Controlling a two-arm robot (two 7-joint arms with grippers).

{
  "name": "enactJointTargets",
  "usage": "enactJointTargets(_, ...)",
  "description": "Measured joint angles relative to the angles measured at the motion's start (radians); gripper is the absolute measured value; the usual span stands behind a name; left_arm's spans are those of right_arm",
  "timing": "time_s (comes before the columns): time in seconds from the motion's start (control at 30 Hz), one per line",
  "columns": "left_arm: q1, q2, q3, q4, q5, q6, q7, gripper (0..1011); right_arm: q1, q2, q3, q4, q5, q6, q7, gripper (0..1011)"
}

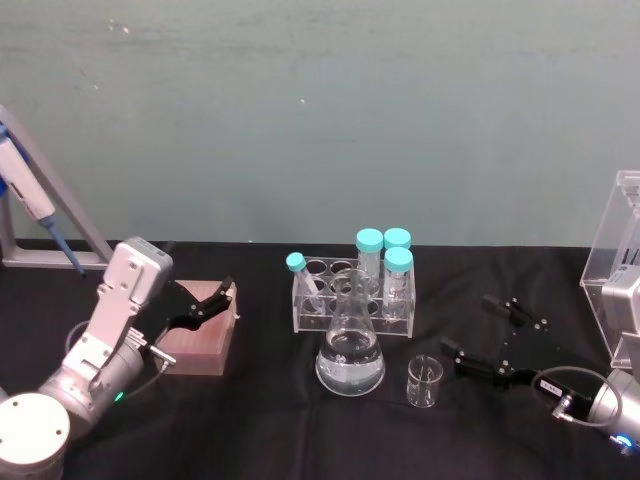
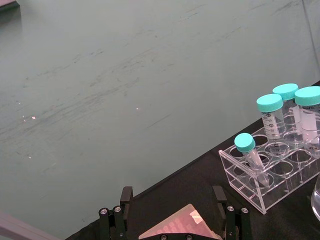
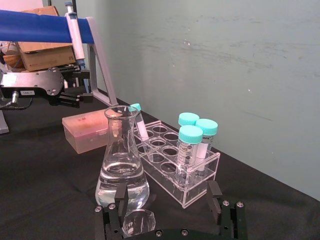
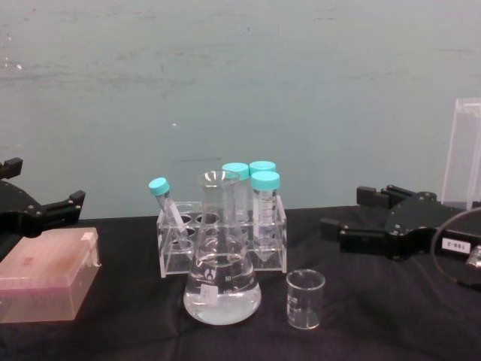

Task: Place the experimental apparatus aside using one hand.

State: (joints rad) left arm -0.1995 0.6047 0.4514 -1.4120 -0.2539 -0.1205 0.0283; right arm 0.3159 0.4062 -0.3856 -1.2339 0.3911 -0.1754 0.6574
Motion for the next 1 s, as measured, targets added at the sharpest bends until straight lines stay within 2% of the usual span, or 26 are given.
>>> enactJointTargets(1.0, 0.0, 0.0, 0.0, 0.0, 0.0, 0.0, 0.0, 1000, 0.001, 0.002, -0.003, 0.004, -0.006, -0.009, 0.002, 1003)
